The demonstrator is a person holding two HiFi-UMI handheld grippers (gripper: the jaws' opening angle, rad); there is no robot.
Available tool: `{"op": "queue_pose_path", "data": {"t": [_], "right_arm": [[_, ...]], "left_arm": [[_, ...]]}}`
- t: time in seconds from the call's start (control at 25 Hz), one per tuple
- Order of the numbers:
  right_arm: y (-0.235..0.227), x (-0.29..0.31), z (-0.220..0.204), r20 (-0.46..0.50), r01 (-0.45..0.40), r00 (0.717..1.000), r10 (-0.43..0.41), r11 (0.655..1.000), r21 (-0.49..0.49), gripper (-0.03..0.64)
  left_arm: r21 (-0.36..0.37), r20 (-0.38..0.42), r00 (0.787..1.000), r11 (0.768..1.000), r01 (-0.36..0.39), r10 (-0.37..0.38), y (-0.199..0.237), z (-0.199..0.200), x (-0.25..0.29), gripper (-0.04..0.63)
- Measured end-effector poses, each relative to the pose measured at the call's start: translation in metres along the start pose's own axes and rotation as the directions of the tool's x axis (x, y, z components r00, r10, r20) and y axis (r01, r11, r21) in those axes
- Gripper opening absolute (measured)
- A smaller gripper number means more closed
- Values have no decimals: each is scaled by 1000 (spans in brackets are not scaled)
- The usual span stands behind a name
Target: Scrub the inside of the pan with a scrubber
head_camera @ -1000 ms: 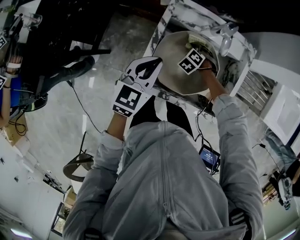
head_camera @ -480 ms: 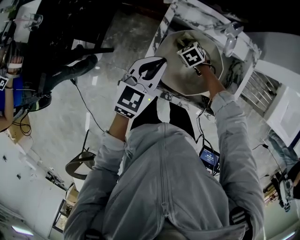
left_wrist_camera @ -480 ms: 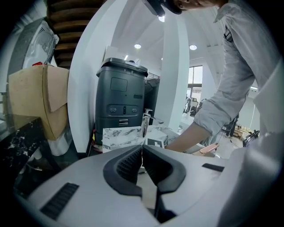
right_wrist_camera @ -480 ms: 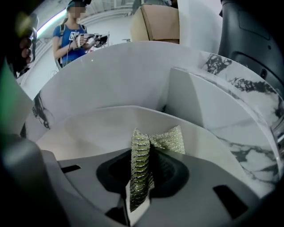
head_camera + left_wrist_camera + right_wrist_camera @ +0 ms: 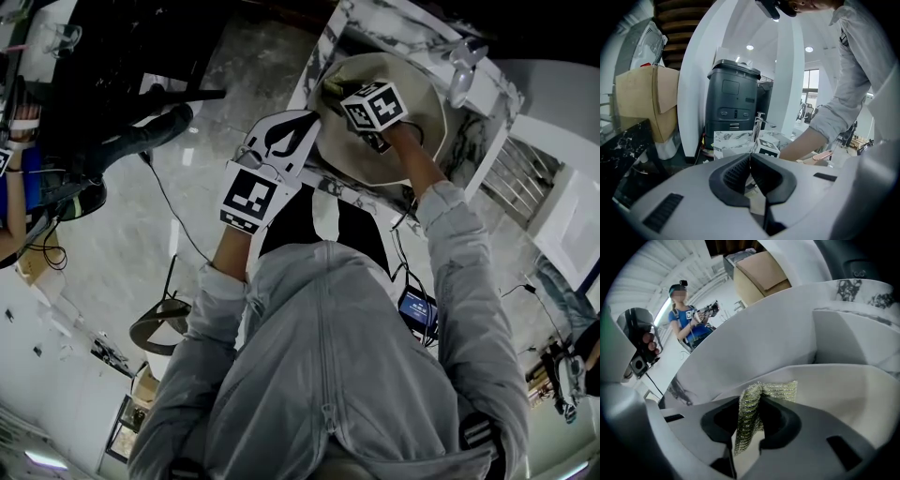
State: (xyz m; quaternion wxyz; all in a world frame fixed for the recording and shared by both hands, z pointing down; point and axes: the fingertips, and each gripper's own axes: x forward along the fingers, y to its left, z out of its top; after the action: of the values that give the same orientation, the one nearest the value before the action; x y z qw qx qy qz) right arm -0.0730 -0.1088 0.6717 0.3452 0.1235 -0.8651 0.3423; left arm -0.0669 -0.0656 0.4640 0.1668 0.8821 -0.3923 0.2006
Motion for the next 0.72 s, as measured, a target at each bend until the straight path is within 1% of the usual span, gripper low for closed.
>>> {"op": "queue_pose_path", "data": {"t": [0.08,0.16,0.2,0.24,0.36,0.44,0.52,0.64,0.72], "right_arm": [[22,3,-9,-49,-83,995,82,996,-30,120],[44,4,-26,-139,-173,977,160,982,-83,120],[54,3,-36,-200,-218,961,192,968,-121,120],[63,2,-47,-266,-267,939,219,951,-157,117],[82,-6,-81,-446,-396,853,271,893,-214,110],[88,-15,-101,-537,-445,800,268,865,-231,107],[92,-24,-118,-611,-485,753,243,833,-266,107],[93,-41,-140,-688,-524,703,181,786,-329,107],[90,-55,-156,-742,-550,657,132,758,-352,107]], "left_arm": [[4,2,1000,1000,-2,2,0,2,0,23],[7,6,1000,1000,-4,4,0,4,1,23],[9,8,1000,1000,-4,4,1,6,1,23],[10,11,1000,1000,-5,5,1,7,2,23],[13,21,1000,1000,-10,10,1,11,1,23],[13,24,1000,1000,-15,15,2,13,0,23],[11,26,999,1000,-20,20,3,13,0,23],[9,28,999,1000,-25,25,5,14,-1,23],[6,32,999,1000,-27,26,6,14,-1,23]]}}
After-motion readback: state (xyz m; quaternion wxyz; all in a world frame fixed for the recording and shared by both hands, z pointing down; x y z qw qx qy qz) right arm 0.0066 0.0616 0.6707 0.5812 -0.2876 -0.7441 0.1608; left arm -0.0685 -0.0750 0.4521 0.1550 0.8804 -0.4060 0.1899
